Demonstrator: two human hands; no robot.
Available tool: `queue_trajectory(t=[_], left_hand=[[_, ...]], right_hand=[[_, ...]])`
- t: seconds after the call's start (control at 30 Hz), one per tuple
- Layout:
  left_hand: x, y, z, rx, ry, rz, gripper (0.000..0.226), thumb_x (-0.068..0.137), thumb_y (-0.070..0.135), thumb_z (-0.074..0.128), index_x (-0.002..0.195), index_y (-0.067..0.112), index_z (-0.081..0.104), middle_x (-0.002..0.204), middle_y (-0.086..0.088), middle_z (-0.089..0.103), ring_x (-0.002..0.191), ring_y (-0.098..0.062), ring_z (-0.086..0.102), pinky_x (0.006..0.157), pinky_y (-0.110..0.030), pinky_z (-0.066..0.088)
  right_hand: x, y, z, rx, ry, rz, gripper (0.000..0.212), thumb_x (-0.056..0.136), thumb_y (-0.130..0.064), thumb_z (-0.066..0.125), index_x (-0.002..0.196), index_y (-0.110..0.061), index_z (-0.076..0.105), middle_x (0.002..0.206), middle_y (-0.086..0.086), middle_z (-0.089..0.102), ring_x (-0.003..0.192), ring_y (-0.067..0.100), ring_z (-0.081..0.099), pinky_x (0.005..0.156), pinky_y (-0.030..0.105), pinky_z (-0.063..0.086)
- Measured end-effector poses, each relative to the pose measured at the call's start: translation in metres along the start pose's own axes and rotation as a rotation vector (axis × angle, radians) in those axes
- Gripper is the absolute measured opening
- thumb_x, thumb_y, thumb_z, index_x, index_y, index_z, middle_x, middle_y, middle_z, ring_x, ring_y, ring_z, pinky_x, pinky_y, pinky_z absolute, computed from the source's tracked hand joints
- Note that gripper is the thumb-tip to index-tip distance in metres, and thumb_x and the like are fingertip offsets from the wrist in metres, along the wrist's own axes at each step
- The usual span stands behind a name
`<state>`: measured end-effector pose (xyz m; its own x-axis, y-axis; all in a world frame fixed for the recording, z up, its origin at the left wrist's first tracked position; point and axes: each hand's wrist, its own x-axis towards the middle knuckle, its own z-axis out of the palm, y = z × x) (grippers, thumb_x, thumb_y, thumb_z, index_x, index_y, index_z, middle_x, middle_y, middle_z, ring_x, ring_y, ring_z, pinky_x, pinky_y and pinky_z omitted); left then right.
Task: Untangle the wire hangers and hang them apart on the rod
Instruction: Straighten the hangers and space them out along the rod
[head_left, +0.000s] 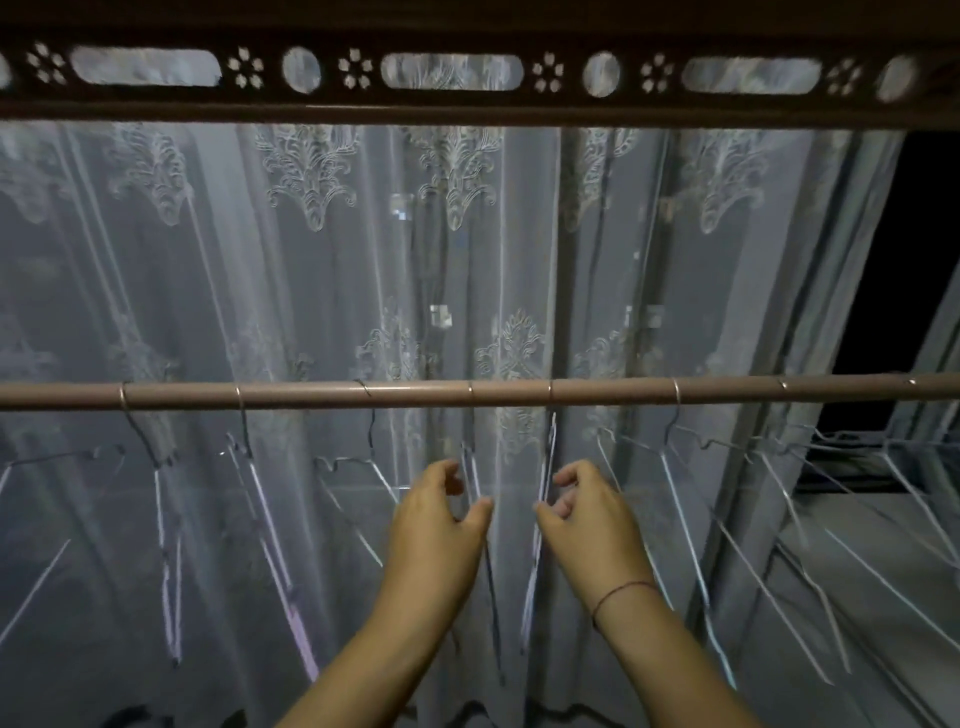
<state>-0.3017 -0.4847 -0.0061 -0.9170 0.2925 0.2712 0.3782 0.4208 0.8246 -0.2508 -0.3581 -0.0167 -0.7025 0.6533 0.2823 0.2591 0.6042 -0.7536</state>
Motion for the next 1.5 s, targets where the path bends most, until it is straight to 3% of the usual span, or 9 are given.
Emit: queue_trajectory(t=[0.13, 0.37, 0.5, 0.7, 0.87, 1.13, 1.23, 1.33, 1.5], left_hand=[[-0.007, 0.003, 0.021, -0.082, 0.01, -0.144, 0.038, 0.085, 0.022, 0.061, 0.122, 0.016, 0.054, 0.081, 0.003, 0.066, 0.067, -0.014, 0.065, 0.065, -0.028, 0.053], [-0.014, 0.01, 0.034, -0.147, 0.031, -0.176, 0.015, 0.087, 0.008, 0.055, 0.088, 0.024, 0.055, 0.071, -0.008, 0.07, 0.054, -0.014, 0.061, 0.057, -0.029, 0.053], [-0.014, 0.011, 0.036, -0.176, 0.034, -0.173, 0.014, 0.087, 0.007, 0.054, 0.091, 0.021, 0.055, 0.068, -0.006, 0.068, 0.053, -0.014, 0.06, 0.055, -0.028, 0.05], [-0.016, 0.007, 0.033, -0.122, 0.031, -0.167, 0.032, 0.087, 0.016, 0.059, 0.118, 0.012, 0.056, 0.074, -0.001, 0.066, 0.067, -0.014, 0.064, 0.062, -0.027, 0.051], [-0.019, 0.019, 0.025, 0.006, 0.143, -0.11, 0.059, 0.083, 0.025, 0.063, 0.135, 0.017, 0.037, 0.124, -0.004, 0.045, 0.105, -0.024, 0.055, 0.087, -0.038, 0.051], [-0.052, 0.072, 0.07, -0.164, -0.046, 0.213, 0.014, 0.082, 0.021, 0.066, 0.093, 0.029, 0.063, 0.08, 0.008, 0.065, 0.066, -0.002, 0.059, 0.062, -0.013, 0.042], [-0.058, 0.089, 0.104, -0.196, -0.155, 0.165, 0.022, 0.083, 0.024, 0.064, 0.105, 0.028, 0.061, 0.1, 0.008, 0.069, 0.078, 0.002, 0.061, 0.069, -0.007, 0.042], [-0.059, 0.101, 0.131, -0.102, -0.185, 0.063, 0.051, 0.087, 0.031, 0.058, 0.135, 0.018, 0.046, 0.127, 0.003, 0.059, 0.106, -0.009, 0.058, 0.087, -0.018, 0.04], [-0.053, 0.113, 0.157, -0.127, -0.045, -0.081, 0.049, 0.085, 0.026, 0.062, 0.128, 0.017, 0.043, 0.12, -0.004, 0.04, 0.101, -0.022, 0.055, 0.095, -0.038, 0.047]], right_hand=[[0.008, 0.007, -0.007, 0.03, -0.122, -0.012, 0.017, 0.086, -0.022, 0.057, 0.103, -0.021, 0.054, 0.073, -0.004, 0.058, 0.061, 0.004, 0.05, 0.046, 0.007, 0.034], [0.006, 0.018, -0.023, 0.106, -0.131, -0.019, 0.014, 0.079, -0.007, 0.047, 0.081, -0.004, 0.06, 0.066, 0.012, 0.059, 0.059, 0.019, 0.049, 0.052, 0.024, 0.04], [0.004, 0.027, -0.034, 0.078, -0.121, -0.044, 0.015, 0.082, -0.008, 0.047, 0.083, -0.008, 0.062, 0.059, 0.002, 0.051, 0.052, 0.011, 0.045, 0.043, 0.015, 0.036], [0.001, 0.027, -0.039, 0.069, -0.117, -0.024, 0.013, 0.086, -0.011, 0.049, 0.084, -0.012, 0.061, 0.058, -0.003, 0.048, 0.054, 0.007, 0.046, 0.047, 0.016, 0.034], [-0.01, 0.024, -0.053, 0.075, -0.096, -0.007, 0.012, 0.087, -0.018, 0.05, 0.089, -0.015, 0.061, 0.067, 0.001, 0.057, 0.067, 0.018, 0.058, 0.06, 0.023, 0.048], [-0.012, 0.045, -0.141, 0.026, 0.189, -0.036, 0.005, 0.084, -0.02, 0.057, 0.086, -0.023, 0.061, 0.068, -0.003, 0.061, 0.065, 0.011, 0.058, 0.056, 0.021, 0.045], [0.002, 0.072, -0.158, -0.104, 0.229, 0.024, 0.014, 0.083, -0.025, 0.06, 0.095, -0.019, 0.061, 0.086, -0.002, 0.059, 0.076, 0.014, 0.058, 0.067, 0.026, 0.047], [0.014, 0.094, -0.156, -0.136, 0.121, 0.111, 0.021, 0.081, -0.033, 0.062, 0.098, -0.021, 0.057, 0.095, 0.0, 0.056, 0.086, 0.018, 0.059, 0.078, 0.037, 0.054], [0.026, 0.115, -0.15, -0.123, -0.018, 0.077, 0.011, 0.082, -0.031, 0.061, 0.085, -0.022, 0.055, 0.066, -0.008, 0.05, 0.072, 0.015, 0.055, 0.063, 0.025, 0.043]])
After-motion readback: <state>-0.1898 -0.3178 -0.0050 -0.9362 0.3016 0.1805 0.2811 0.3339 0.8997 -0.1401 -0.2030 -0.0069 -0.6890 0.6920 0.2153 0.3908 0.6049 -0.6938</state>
